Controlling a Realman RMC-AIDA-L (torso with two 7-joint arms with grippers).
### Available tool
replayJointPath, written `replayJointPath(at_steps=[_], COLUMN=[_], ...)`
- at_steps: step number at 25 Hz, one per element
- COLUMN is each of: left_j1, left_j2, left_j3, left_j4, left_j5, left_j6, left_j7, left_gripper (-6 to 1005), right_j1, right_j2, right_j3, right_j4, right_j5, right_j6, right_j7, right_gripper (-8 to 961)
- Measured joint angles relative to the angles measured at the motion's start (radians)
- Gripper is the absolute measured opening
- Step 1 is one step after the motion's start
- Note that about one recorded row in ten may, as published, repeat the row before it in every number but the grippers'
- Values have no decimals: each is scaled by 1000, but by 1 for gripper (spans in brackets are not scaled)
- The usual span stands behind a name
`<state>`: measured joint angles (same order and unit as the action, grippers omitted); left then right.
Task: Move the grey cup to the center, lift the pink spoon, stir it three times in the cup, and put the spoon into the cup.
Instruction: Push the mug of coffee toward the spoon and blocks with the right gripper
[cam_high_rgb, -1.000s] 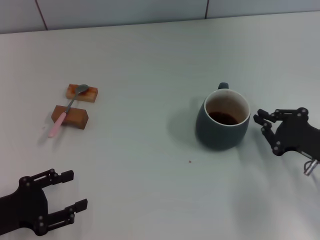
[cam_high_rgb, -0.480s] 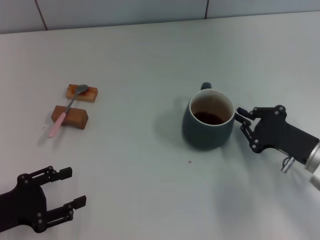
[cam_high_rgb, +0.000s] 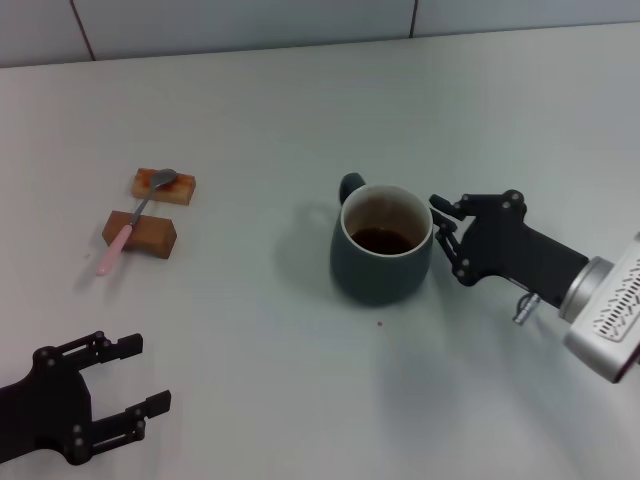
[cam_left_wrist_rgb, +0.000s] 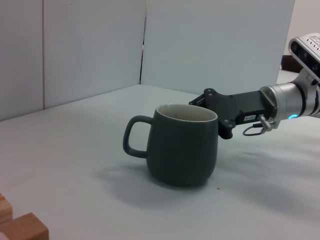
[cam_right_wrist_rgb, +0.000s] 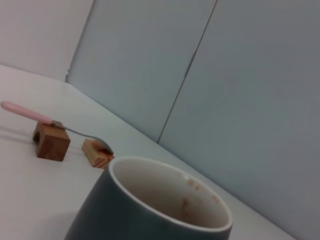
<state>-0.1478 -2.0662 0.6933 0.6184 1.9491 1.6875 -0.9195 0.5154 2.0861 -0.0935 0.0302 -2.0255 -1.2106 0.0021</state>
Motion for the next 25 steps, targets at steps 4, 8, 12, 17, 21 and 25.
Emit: replayJointPath(at_steps=[4,8,12,17,21,25], left_j1=[-2,-5,-6,-9,-11,-12], left_j2=[0,-1,-1,-2,-2,-3], left_j3=[0,0,0,0,0,0], left_j4=[-2,-3,-5,-6,-6,-7], left_j5=[0,0,1,1,1,1], left_j6=[0,0,1,1,1,1], left_j7=[0,-1,-1,-1,-1,-1], left_gripper=[718,718,718,718,718,718], right_j1=[12,29,45,57,66,83], right_j2=[0,0,1,1,1,2], right_j3=[34,52,75,80,78,70], right_j4=[31,53,94,110,123,132], right_j5=[0,1,1,1,-1,-9], right_j6=[20,35,61,76,79,103], right_j7=[-29,-36,-71,-73,-73,-74], right_gripper=[116,116,116,115,115,115])
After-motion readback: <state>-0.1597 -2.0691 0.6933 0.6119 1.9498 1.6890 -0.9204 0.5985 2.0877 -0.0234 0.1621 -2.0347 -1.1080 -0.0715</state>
